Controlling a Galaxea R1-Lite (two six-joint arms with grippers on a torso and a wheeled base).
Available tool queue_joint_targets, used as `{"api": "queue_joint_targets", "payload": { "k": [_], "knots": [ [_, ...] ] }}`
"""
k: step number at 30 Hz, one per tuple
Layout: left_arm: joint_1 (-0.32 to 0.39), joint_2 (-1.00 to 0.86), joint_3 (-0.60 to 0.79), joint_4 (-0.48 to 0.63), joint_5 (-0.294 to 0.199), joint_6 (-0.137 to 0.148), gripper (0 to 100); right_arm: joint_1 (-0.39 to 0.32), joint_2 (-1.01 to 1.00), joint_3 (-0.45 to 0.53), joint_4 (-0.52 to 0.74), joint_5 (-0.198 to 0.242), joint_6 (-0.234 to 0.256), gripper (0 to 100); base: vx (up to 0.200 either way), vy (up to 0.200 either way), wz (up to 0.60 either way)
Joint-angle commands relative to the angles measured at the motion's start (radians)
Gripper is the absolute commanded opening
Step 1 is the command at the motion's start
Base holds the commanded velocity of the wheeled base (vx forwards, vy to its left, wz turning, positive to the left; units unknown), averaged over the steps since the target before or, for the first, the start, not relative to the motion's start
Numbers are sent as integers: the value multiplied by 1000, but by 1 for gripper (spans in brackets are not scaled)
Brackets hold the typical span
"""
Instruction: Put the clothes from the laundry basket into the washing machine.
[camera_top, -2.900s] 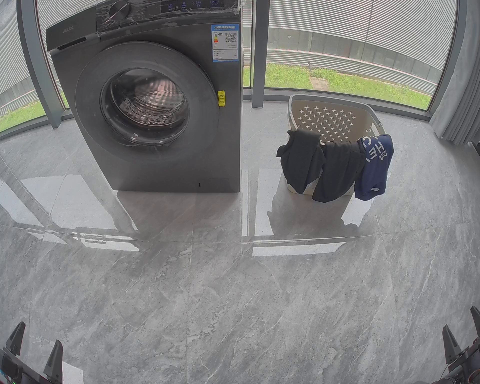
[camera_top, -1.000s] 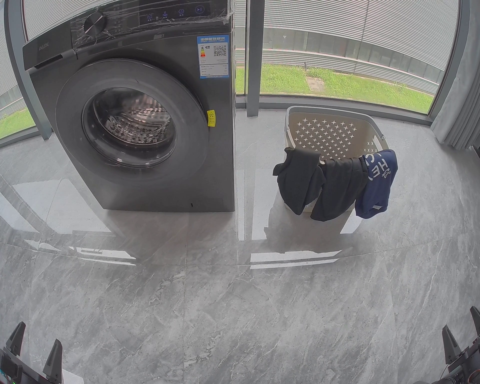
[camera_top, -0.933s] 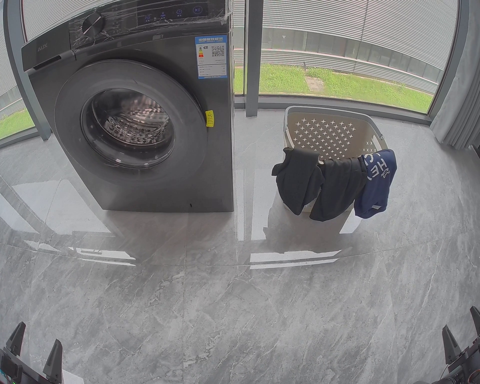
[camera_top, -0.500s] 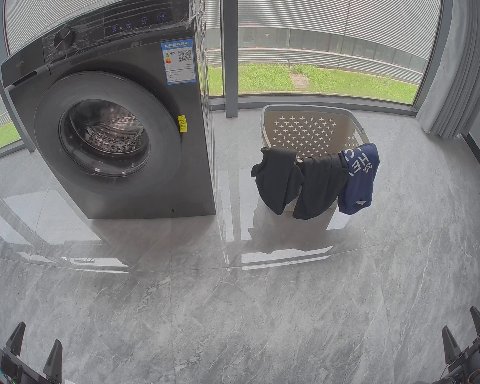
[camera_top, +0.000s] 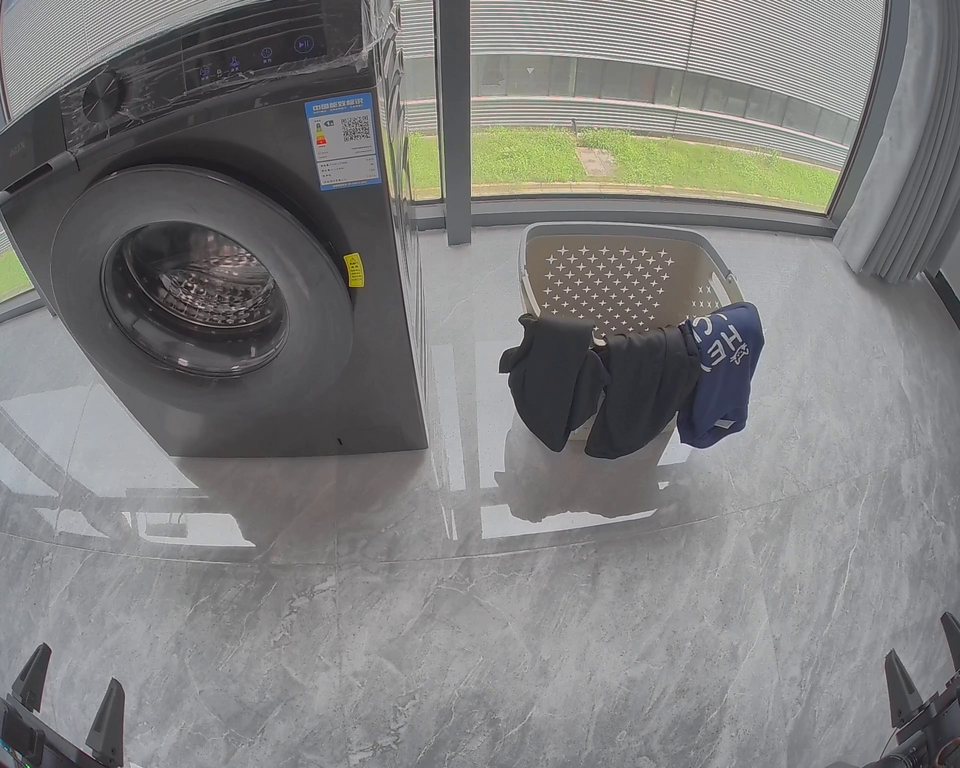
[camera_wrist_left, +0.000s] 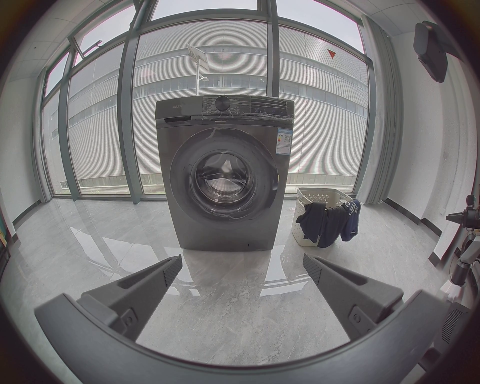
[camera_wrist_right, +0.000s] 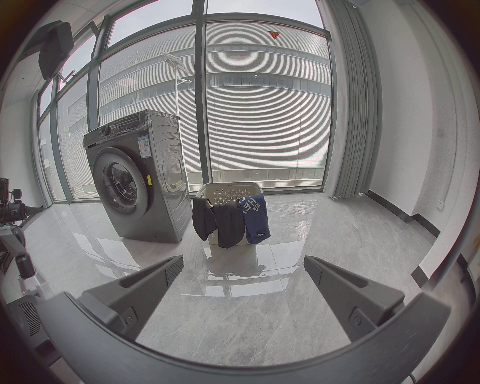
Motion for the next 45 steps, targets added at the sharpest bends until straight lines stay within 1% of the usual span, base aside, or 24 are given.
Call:
{"api": "queue_joint_targets", "payload": {
  "k": [1, 11, 20, 29, 32, 35, 45],
  "knots": [
    [0, -12, 18, 1, 1, 1, 100, 1, -17, 18, -2, 1, 1, 100, 0, 0, 0],
    [0, -12, 18, -1, 1, -1, 100, 1, -17, 18, 0, 2, 0, 100, 0, 0, 0],
    [0, -12, 18, -1, 1, -1, 100, 1, -17, 18, 0, 2, 0, 100, 0, -200, 0],
    [0, -12, 18, -1, 1, 1, 100, 1, -17, 18, 0, 1, 0, 100, 0, 0, 0],
    [0, -12, 18, -1, -1, 1, 100, 3, -17, 18, 0, 1, 0, 100, 0, 0, 600],
    [0, -12, 18, 1, -1, -2, 100, 3, -17, 18, 0, 2, 0, 100, 0, 0, 0],
    [0, -12, 18, -1, -1, -1, 100, 3, -17, 18, 0, 2, 0, 100, 200, 0, 0]
  ]
}}
